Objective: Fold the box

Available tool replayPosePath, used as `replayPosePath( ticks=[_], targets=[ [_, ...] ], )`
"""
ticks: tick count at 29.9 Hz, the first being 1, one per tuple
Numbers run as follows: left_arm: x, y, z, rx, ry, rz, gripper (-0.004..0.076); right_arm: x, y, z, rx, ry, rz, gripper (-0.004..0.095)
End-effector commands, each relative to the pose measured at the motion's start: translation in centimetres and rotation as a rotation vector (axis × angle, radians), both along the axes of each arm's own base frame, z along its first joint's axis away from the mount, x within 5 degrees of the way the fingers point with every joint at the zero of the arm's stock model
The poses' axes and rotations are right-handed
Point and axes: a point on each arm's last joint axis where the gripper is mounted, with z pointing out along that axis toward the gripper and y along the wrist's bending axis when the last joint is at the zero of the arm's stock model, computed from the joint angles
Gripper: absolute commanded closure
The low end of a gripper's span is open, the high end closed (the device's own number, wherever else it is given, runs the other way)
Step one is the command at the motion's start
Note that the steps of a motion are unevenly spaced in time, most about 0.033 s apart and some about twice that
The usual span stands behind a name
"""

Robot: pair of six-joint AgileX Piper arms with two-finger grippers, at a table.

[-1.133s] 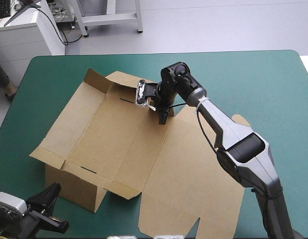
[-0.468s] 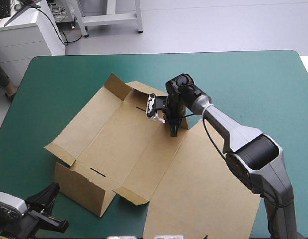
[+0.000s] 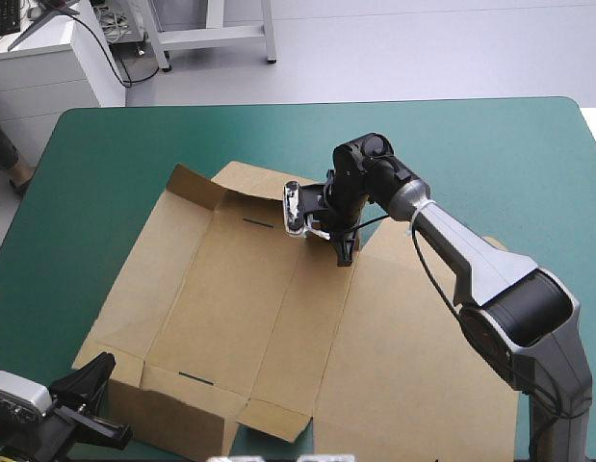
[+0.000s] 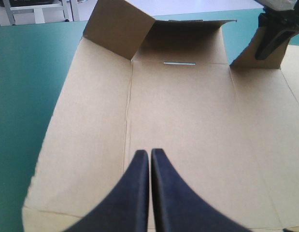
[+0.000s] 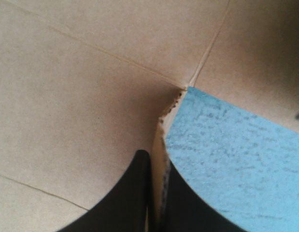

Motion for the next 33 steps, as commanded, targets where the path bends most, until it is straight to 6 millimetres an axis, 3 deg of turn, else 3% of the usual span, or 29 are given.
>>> replayPosePath(
  ticks=[1, 10, 22, 25, 29, 33],
  targets=[
    [-0.1, 0.0, 1.3, -0.039, -0.092, 0.000, 0.0732, 0.4, -0.2, 2.0, 0.009, -0.137, 0.036, 0.0927],
    [-0.1, 0.0, 1.3, -0.039, -0.092, -0.002, 0.0732, 2.0, 0.6, -0.5, -0.013, -0.175, 0.043, 0.0927],
    [-0.1, 0.0, 1.3, -0.038, -0.092, -0.002, 0.0732, 3.0, 1.3, -0.5, 0.051, -0.266, 0.034, 0.0911],
    [-0.1, 0.0, 1.3, -0.038, -0.092, -0.002, 0.0732, 2.9, 1.3, -0.6, 0.047, -0.259, 0.035, 0.0798],
    [-0.1, 0.0, 1.3, -0.038, -0.092, -0.002, 0.0732, 2.8, 1.2, -0.5, 0.049, -0.252, 0.023, 0.0517],
    [-0.1, 0.0, 1.3, -0.038, -0.092, -0.002, 0.0732, 2.7, 1.1, 0.1, 0.065, -0.220, -0.043, 0.0406]
  ],
)
